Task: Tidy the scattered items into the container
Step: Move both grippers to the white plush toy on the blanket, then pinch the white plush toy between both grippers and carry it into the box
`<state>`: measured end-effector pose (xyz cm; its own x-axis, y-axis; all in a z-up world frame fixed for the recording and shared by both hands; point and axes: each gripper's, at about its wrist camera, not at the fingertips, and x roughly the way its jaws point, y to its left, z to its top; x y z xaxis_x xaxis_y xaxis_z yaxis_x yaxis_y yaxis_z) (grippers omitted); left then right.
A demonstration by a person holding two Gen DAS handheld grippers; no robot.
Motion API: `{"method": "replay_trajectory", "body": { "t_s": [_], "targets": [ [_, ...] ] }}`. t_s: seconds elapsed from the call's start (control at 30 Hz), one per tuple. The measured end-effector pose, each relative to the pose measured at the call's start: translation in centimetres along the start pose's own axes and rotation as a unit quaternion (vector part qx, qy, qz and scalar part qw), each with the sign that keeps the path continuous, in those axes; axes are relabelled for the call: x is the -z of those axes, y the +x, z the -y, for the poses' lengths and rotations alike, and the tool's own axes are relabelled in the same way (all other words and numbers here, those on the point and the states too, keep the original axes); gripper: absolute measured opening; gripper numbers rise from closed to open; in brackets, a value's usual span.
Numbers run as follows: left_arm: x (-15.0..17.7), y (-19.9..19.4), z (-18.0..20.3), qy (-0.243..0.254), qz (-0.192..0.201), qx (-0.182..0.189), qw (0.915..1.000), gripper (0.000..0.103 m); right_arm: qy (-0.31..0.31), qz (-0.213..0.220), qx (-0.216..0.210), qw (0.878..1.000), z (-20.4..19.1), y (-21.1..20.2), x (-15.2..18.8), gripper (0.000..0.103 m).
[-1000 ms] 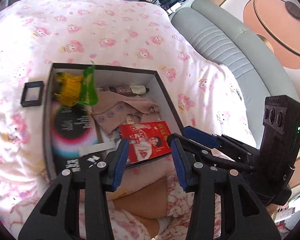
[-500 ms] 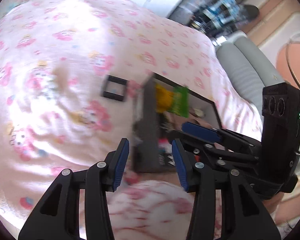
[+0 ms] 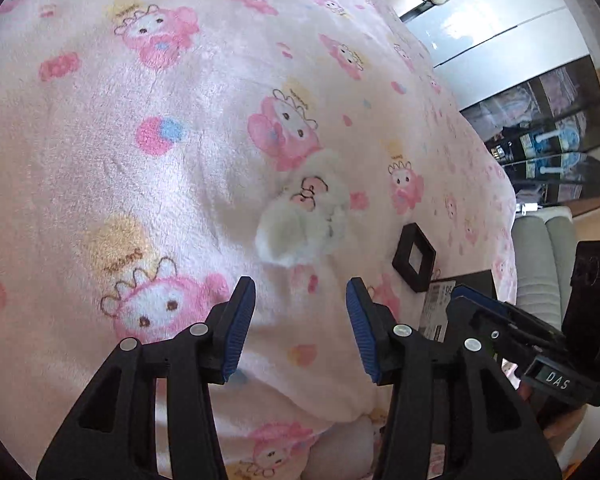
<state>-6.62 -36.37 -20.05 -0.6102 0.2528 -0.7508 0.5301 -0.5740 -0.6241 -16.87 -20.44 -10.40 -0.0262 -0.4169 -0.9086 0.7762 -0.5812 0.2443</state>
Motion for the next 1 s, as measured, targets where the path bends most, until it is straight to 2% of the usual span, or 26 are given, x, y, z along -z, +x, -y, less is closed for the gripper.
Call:
{"method": "replay_trajectory", "body": {
  "t_s": [0.17,0.33,0.47,0.53,0.6,0.63,0.7,0.77,0.9,1.0],
  "targets": [
    [-1.2,2.6,-1.4,-0.041,-0.005,0.028,0.9988,0.048,0.021,-0.012,-0.016,1.000,0.5,3.5,-3.0,0.037],
    [-1.0,2.2,-1.8,-0.059,0.028,0.027,0.9975,0.039,0.022,-0.020,-0.041,0.999,0.1,7.0,-5.9,0.037],
    [-1.5,3.6,-2.9,-0.080,0.010,0.048,0.9956,0.039,0.020,-0.043,-0.050,0.998,0.0,10.2,-7.4,0.037],
    [-1.6,4.2,-3.2,-0.084,-0.002,0.050,0.9952,0.038,0.034,-0.064,-0.074,0.995,0.5,11.8,-7.6,0.037],
    [-1.5,3.9,-2.9,-0.079,-0.004,0.057,0.9952,0.032,0.055,-0.079,-0.124,0.988,1.0,12.4,-7.4,0.034],
    [-1.4,3.5,-2.6,-0.074,0.001,0.056,0.9957,0.031,0.054,-0.080,-0.144,0.985,0.9,12.1,-7.1,0.034],
    [-1.2,2.4,-1.5,-0.057,0.006,0.061,0.9965,0.029,0.029,-0.062,-0.134,0.989,0.1,10.4,-6.7,0.034],
    [-1.0,0.9,-0.2,-0.044,0.011,0.079,0.9958,0.029,0.030,-0.043,-0.135,0.989,-0.1,8.2,-6.4,0.034],
    [-0.3,-2.8,4.8,0.024,0.004,0.124,0.9919,0.029,0.043,0.030,-0.139,0.989,0.1,0.7,-4.7,0.033],
    [1.5,-4.9,9.9,0.091,-0.013,0.139,0.9860,0.029,0.067,0.094,-0.111,0.987,0.9,-5.8,-1.2,0.033]
  ]
}}
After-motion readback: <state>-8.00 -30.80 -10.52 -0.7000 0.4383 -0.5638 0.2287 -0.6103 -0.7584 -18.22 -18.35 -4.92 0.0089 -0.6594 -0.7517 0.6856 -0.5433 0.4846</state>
